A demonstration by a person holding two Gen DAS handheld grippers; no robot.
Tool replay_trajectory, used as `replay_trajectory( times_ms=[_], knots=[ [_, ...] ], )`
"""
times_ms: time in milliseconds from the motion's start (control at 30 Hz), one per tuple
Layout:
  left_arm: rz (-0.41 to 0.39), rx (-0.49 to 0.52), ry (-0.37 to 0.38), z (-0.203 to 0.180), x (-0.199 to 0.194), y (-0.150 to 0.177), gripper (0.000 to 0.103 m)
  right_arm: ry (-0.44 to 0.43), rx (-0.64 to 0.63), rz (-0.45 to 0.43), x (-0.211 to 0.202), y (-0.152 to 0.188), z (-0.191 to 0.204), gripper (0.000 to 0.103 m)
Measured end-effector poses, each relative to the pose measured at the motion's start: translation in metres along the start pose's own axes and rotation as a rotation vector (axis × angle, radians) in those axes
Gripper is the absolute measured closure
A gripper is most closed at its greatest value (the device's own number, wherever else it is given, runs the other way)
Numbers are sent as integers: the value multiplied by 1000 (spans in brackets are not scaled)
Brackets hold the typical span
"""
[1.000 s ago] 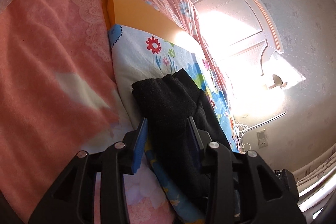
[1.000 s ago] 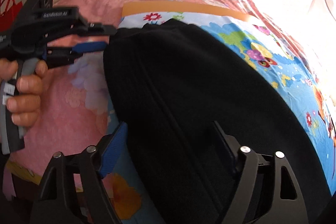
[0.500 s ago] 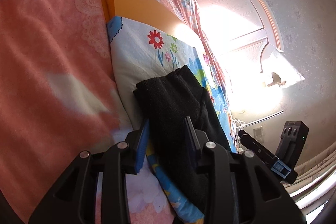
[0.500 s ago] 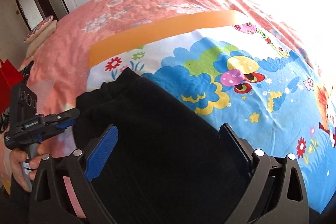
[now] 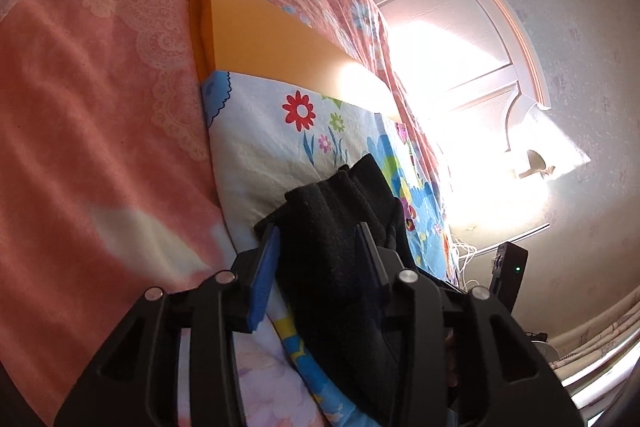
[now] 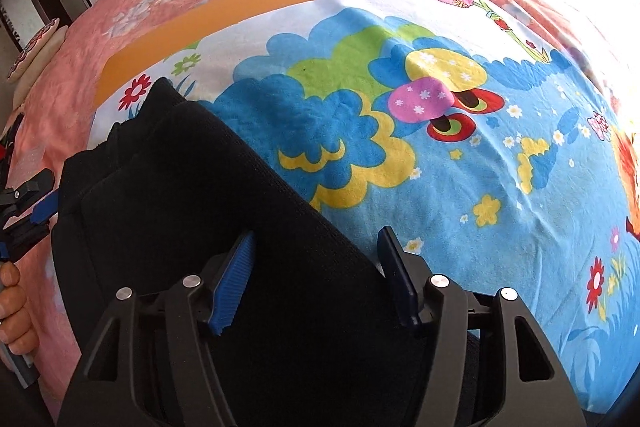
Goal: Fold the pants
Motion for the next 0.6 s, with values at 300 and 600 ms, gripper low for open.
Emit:
replay_trajectory(
  times_ms=[300,600],
  knots=[
    [-48,79,-44,-13,-7,2,65,59,-6,-67,-2,3,1,43],
    [119,567,6,-117,46,29,69,80,15,-89,-1,3,-3,34]
  ],
)
Point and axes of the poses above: each gripper's, at about its wrist camera, not at the fingertips, and x roughly the way its jaws point, z to its left, y to its underside, the point moved 5 cm from there along x, roughly the way its jaws point, and after that the axes turned 8 degrees about y, right-handed, at the moved point
